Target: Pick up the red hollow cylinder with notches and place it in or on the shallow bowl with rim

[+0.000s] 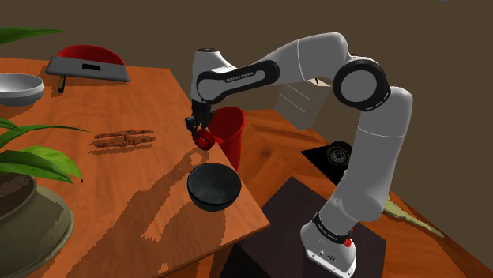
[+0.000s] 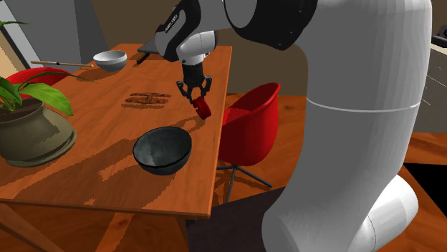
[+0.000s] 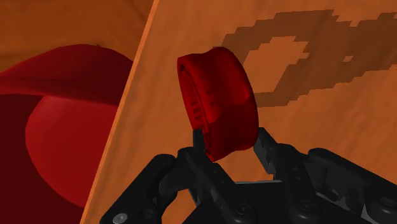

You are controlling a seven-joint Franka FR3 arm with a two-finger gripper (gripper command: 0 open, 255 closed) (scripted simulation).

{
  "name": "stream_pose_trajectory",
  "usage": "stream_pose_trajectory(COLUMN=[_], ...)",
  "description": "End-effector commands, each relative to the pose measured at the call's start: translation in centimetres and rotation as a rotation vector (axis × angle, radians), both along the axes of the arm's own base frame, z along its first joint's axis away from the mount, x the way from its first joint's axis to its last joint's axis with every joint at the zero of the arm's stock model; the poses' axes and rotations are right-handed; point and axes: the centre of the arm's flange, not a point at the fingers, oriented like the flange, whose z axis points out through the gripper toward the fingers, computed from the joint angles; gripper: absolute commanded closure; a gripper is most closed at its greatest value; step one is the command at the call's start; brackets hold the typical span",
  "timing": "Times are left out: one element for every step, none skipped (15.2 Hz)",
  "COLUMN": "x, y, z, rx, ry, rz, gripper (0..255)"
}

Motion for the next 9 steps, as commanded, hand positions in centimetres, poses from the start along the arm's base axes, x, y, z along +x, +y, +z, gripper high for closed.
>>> stream_pose_trajectory(x=[-0.01,-0.01,0.0,-0.01,0.01,0.02,0.02,-0.01,-0.01], y=[-0.02,-0.02,-0.01,-0.01,0.01,-0.01,-0.01,-0.02,-0.02], z=[-0.04,-0.04,-0.05,-0.05,-0.06,-0.06,-0.04,-0.05,0.48], rx=[0.0,0.0,0.0,0.0,0.0,0.0,0.0,0.0,0.0], ry=[0.001,0.001,0.001,0.001,0.001,0.001,0.001,0.001,0.001], rz=[0.0,0.0,0.0,0.0,0.0,0.0,0.0,0.0,0.0], gripper=[255,255,255,255,255,255,255,255,255])
